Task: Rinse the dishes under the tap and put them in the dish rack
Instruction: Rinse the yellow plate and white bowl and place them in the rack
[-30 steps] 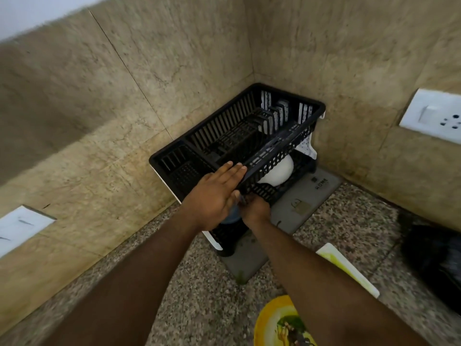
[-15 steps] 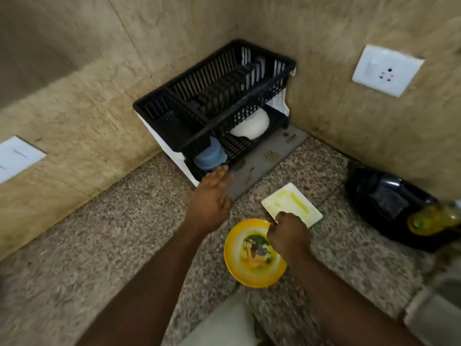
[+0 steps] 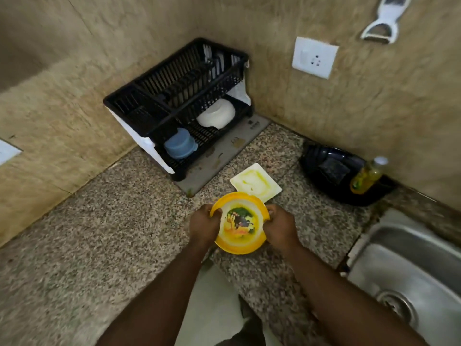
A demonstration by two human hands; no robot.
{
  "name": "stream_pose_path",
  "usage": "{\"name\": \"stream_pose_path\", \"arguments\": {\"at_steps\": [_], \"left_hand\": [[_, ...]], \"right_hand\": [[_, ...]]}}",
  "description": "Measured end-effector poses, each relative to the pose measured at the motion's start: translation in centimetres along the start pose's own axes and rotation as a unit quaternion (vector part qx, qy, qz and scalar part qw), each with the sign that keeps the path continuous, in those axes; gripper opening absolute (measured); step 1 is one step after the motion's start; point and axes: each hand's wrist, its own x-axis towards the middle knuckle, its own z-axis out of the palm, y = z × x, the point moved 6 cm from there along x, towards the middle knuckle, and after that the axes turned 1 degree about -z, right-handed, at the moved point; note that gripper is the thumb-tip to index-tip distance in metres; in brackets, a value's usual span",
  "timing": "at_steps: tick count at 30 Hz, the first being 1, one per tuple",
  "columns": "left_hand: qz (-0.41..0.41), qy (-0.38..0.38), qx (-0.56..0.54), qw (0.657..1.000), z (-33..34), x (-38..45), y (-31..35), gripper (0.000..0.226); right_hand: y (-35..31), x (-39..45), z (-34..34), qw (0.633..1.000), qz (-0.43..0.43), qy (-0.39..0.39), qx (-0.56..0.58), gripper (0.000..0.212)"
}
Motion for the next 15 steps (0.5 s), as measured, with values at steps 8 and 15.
{"name": "stream_pose_path", "arguments": {"at_steps": [8,15], "left_hand": [[-0.057,-0.207,-0.365,0.906,11.6,-9.1,11.1,0.017],[0.037,-0.327,-0.279,0.902,22.5,-17.0,19.4,0.039]], "right_hand": [[10.3,-5.7,-16.9,0.981,0.078,0.095,0.152,0.036],[16.0,-14.4,-30.1,0.943,0.149,0.207,0.212,0.025]]}}
